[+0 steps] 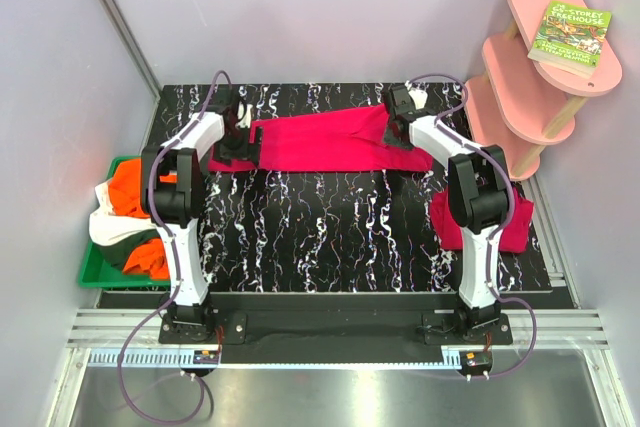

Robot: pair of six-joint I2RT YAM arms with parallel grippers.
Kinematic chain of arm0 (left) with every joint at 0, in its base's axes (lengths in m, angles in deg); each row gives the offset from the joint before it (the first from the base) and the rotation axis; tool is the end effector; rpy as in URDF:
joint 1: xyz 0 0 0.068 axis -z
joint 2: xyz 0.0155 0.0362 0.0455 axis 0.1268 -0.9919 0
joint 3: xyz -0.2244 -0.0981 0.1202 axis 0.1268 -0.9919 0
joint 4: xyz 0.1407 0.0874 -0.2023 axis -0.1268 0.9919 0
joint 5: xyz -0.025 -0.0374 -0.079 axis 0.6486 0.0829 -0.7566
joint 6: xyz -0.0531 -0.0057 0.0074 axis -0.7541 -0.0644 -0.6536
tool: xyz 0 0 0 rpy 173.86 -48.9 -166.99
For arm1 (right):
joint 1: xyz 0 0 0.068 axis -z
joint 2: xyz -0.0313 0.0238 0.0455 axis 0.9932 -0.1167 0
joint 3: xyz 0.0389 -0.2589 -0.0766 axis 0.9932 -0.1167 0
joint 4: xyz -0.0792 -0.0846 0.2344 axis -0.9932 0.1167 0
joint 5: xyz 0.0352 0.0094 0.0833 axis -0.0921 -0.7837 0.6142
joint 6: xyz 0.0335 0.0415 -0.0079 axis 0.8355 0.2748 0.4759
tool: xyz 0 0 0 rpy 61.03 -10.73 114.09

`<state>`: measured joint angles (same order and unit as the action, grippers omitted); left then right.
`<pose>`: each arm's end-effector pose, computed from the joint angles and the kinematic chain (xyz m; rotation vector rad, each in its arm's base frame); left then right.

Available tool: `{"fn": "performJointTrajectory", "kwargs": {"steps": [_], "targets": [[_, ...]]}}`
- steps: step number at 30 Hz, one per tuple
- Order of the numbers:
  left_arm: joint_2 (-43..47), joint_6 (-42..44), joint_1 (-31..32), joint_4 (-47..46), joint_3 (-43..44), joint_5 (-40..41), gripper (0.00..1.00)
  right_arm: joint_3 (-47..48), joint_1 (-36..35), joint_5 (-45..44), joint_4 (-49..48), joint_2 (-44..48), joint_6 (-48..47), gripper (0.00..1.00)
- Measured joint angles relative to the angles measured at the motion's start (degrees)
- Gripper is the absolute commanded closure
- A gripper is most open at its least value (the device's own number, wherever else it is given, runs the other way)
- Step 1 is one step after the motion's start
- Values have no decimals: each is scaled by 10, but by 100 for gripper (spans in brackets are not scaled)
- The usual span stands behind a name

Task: Fold and stack the t-shirts
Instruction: Fold the other side of the tshirt into a rectangle

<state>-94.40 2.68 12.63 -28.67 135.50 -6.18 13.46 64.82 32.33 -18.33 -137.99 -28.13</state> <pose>0.4406 -0.0440 0.1827 0.1228 2.7811 -0.1343 0.4454 0.1356 0.1965 0.3522 2.4080 -0.0917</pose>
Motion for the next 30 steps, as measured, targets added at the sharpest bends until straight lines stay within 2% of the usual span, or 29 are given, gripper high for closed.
{"fn": "performJointTrajectory", "kwargs": {"steps": [14, 17, 20, 21, 23, 25, 30], "targets": [[0, 0, 0, 2, -15, 0, 14, 28, -3, 38, -33, -48, 41, 54], [0, 0, 0, 2, -15, 0, 14, 29, -3, 38, -33, -55, 49, 61], [0, 0, 0, 2, -15, 0, 14, 29, -3, 38, -34, -57, 53, 77], [0, 0, 0, 2, -15, 0, 14, 30, -3, 38, -34, -58, 56, 86], [0, 0, 0, 2, -15, 0, 14, 32, -3, 38, -37, -61, 57, 95], [0, 0, 0, 2, -18, 0, 14, 37, -3, 38, -38, -65, 59, 100], [0, 0, 0, 3, -24, 0, 14, 45, -3, 38, -38, -66, 60, 100]]}}
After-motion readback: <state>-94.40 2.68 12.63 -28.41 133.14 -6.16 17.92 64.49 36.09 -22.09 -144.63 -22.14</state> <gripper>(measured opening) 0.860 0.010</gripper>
